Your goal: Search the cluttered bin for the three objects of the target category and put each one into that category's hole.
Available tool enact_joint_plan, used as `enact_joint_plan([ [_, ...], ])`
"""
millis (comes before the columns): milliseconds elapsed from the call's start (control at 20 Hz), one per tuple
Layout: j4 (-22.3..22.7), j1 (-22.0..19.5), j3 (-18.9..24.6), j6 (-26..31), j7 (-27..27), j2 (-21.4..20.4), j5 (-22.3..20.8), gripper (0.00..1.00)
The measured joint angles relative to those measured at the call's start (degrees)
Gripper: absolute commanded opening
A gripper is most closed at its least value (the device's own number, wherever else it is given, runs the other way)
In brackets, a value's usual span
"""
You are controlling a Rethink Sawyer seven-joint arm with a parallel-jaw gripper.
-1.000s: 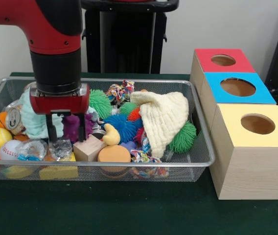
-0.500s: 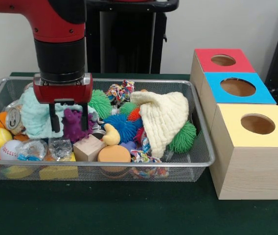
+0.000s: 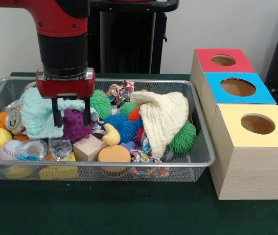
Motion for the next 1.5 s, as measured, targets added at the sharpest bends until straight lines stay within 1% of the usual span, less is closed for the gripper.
enact_joint_plan([
  [300,0.0,-1.4,0.0,0.0,0.0,2.0,0.0,1.0],
  [350,0.0,-2.3,0.0,0.0,0.0,2.9,0.0,1.0],
  [700,0.1,-4.6,0.0,0.0,0.0,4.7,-0.4,1.0],
  [1100,0.2,-4.9,0.0,-0.7,0.0,4.9,-1.5,1.0],
  [1500,-0.2,-4.4,0.0,-1.0,0.0,5.1,-1.5,1.0],
])
